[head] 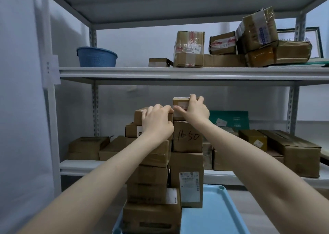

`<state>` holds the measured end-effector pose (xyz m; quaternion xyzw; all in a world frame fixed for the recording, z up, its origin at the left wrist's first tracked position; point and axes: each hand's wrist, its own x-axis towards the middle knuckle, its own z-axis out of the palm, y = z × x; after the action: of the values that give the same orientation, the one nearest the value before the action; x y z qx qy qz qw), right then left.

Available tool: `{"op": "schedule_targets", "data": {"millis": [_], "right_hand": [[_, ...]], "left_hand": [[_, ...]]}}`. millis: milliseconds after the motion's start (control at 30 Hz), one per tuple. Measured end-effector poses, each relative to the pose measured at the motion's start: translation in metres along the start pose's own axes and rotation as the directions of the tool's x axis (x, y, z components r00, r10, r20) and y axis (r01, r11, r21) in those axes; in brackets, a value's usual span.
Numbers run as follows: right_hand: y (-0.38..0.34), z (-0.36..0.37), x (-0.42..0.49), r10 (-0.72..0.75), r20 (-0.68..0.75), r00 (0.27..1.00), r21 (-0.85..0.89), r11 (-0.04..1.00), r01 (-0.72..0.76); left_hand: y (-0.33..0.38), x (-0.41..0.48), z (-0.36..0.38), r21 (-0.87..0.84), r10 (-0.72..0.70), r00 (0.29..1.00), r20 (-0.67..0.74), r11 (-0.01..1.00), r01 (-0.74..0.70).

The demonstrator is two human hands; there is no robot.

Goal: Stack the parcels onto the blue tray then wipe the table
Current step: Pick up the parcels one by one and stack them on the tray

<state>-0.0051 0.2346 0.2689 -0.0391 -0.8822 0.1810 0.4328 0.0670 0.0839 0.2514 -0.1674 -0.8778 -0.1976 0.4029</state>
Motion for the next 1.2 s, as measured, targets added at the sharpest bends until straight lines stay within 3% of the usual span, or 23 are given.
{"op": "schedule_targets", "data": {"millis": [267, 467, 700, 833, 967, 1100, 1200], "right_hand": [[0.006, 0.004, -0.009, 0.022, -0.045, 0.999, 0.171, 0.985, -0.014], [0.013, -0.005, -0.020, -0.026, -0.143, 0.989, 0.254, 0.965, 0.062], [0.043, -0.021, -0.045, -0.054, -0.229, 0.972, 0.384, 0.913, 0.141], [0.074, -0.027, -0.070, 0.041, -0.175, 0.984, 0.477, 0.878, 0.048], [0.114, -0.039, -0.100, 0.106, -0.045, 0.993, 0.553, 0.830, -0.064], [0.166, -0.048, -0.131, 0.171, 0.006, 0.985, 0.447, 0.881, -0.156], [0.209, -0.056, -0.158, 0.287, 0.106, 0.952, 0.285, 0.908, -0.306]], "left_hand": [[0.003, 0.000, 0.005, -0.024, -0.021, 1.000, -0.014, 1.000, 0.020], [0.012, -0.005, 0.004, -0.024, -0.019, 0.999, -0.027, 1.000, 0.018], [0.044, -0.020, -0.002, -0.112, 0.163, 0.982, -0.092, 0.979, -0.173], [0.070, -0.038, 0.005, -0.216, 0.221, 0.974, -0.054, 0.950, -0.227], [0.095, -0.053, 0.023, -0.327, 0.205, 0.977, 0.056, 0.929, -0.176], [0.119, -0.070, 0.052, -0.402, 0.156, 0.965, 0.212, 0.914, -0.060], [0.137, -0.086, 0.075, -0.459, 0.132, 0.931, 0.339, 0.887, 0.041]]}}
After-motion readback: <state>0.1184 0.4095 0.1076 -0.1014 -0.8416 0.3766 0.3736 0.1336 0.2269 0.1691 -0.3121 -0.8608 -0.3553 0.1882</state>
